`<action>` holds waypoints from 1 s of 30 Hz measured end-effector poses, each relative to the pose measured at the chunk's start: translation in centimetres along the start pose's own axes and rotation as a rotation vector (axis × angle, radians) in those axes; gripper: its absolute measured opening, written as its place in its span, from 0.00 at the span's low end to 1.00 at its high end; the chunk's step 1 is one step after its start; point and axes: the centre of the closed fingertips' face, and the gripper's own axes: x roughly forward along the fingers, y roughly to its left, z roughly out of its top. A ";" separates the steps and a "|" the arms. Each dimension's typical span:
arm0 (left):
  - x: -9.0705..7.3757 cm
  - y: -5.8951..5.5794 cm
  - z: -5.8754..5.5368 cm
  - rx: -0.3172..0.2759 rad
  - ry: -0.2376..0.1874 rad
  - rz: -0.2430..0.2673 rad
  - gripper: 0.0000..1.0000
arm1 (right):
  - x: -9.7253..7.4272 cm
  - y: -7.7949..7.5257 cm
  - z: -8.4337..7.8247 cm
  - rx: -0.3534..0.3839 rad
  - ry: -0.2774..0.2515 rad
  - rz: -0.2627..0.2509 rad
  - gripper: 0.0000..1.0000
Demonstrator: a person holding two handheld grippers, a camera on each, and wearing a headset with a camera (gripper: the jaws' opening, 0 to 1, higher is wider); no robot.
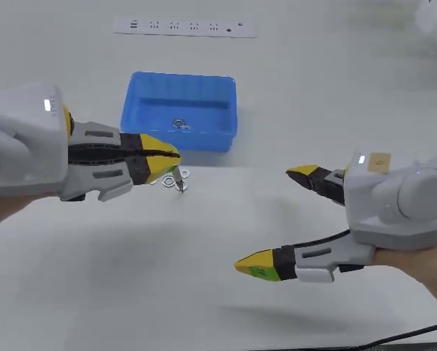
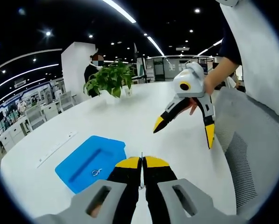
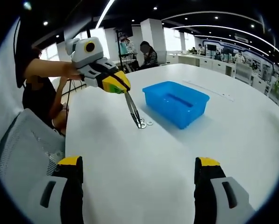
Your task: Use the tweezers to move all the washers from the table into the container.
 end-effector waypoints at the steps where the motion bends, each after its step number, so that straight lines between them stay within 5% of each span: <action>1: 0.0 -0.1 0.0 -0.005 0.006 -0.005 0.05 | 0.1 0.1 0.1 0.000 -0.001 0.003 1.00; 5: -0.1 -0.2 0.0 -0.017 0.036 -0.030 0.05 | 0.7 0.2 0.7 -0.021 0.001 0.025 0.98; 19: 0.2 0.7 -0.2 -0.061 0.097 -0.047 0.05 | 4.5 -0.7 5.0 -0.140 -0.004 0.100 0.65; 27: 0.6 0.0 -0.1 -0.062 0.091 -0.081 0.05 | 7.1 0.1 6.2 -0.130 -0.009 0.235 0.40; 30: 0.8 0.1 0.0 -0.055 0.097 -0.095 0.05 | 7.9 0.9 6.2 -0.182 0.012 0.277 0.38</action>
